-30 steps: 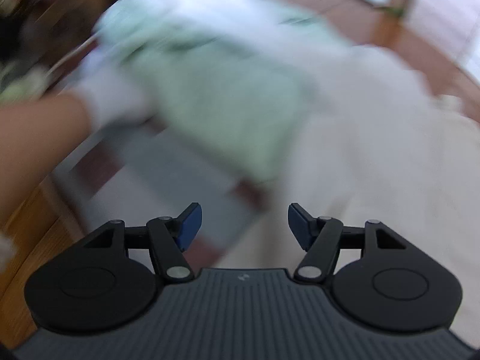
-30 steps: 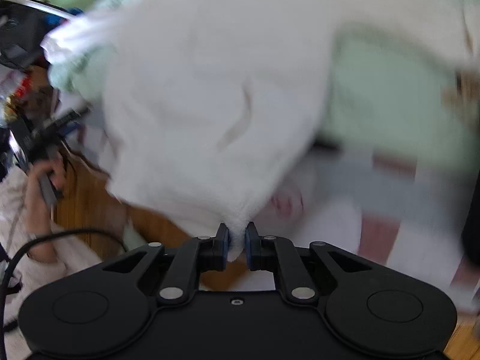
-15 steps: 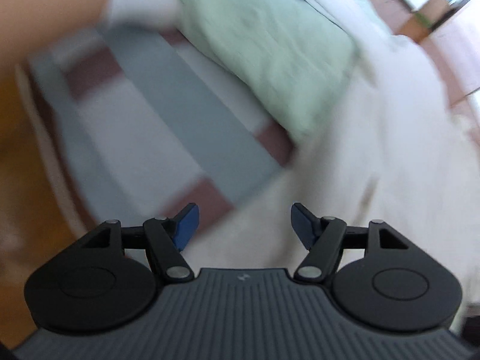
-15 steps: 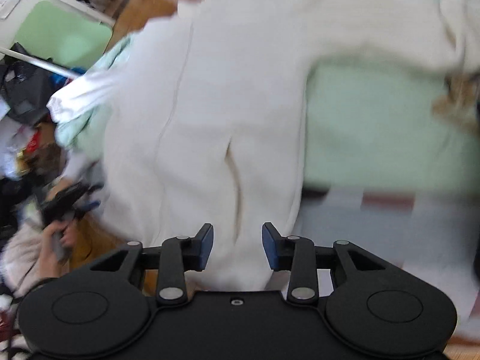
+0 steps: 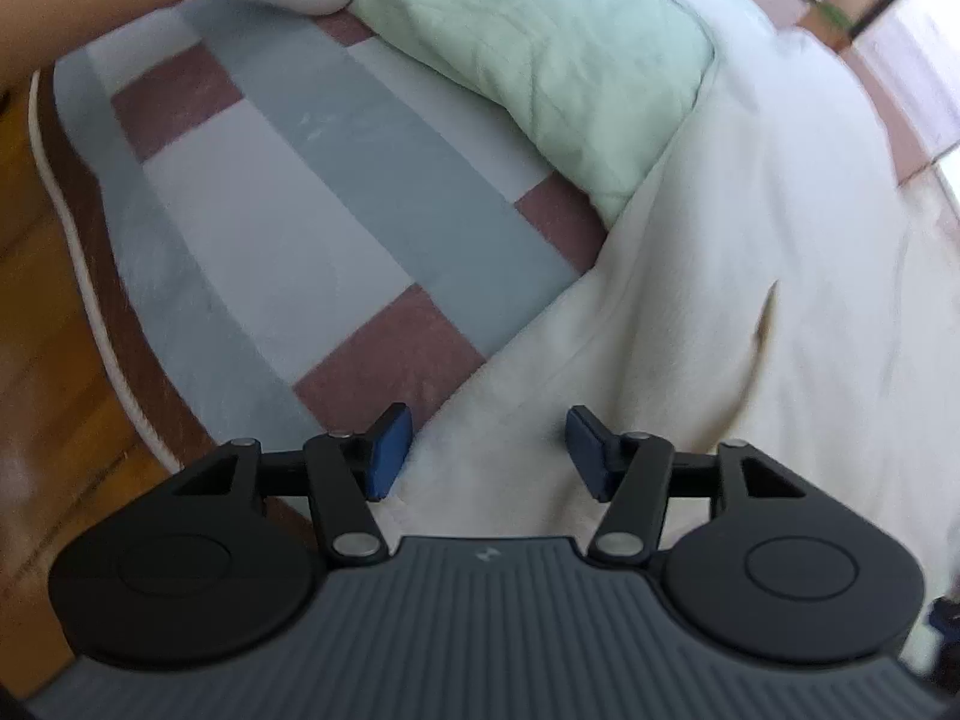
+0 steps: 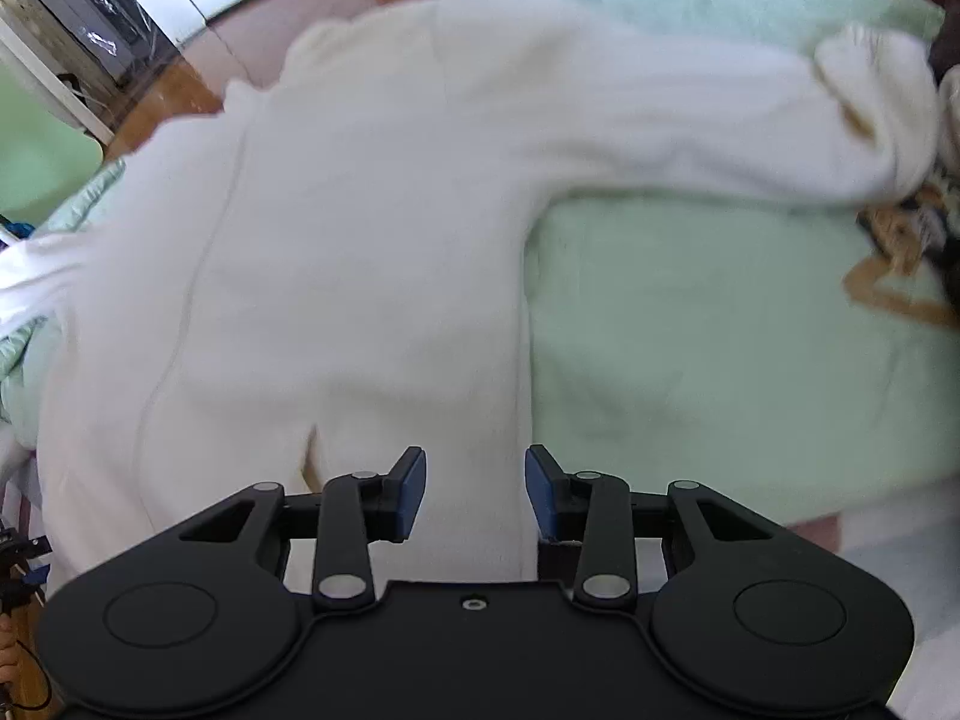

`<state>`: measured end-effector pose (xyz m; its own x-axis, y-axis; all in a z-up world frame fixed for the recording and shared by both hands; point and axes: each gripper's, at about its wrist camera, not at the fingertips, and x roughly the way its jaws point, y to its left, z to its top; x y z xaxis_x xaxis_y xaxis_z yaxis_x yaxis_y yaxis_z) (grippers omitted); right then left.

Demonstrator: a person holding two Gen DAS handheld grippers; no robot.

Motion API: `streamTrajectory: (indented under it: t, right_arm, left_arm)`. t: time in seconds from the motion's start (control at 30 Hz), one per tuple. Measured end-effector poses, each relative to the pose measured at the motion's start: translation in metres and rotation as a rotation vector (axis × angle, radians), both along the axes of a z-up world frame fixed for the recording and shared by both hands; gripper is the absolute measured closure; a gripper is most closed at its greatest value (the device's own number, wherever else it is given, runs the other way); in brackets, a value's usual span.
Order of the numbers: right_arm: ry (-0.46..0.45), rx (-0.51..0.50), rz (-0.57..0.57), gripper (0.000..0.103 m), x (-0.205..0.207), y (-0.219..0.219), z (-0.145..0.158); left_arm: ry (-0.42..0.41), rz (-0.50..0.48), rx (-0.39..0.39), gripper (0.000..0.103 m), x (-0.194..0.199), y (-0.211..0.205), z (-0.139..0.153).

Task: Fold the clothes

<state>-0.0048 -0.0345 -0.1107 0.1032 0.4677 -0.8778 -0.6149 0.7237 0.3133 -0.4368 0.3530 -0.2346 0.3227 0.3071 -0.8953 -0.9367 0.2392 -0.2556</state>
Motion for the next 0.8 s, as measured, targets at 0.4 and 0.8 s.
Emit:
streamTrajectory:
  t: [0.4, 0.8]
  right_arm:
    - [0.039, 0.025, -0.015, 0.054, -0.014, 0.003, -0.003]
    - [0.010, -0.177, 0.129, 0.043, -0.038, 0.017, -0.030]
  left_arm:
    - [0.250, -0.090, 0.339, 0.096, -0.003, -0.029, 0.069]
    - [0.550, 0.031, 0.242, 0.091, -0.016, -0.001, 0.009]
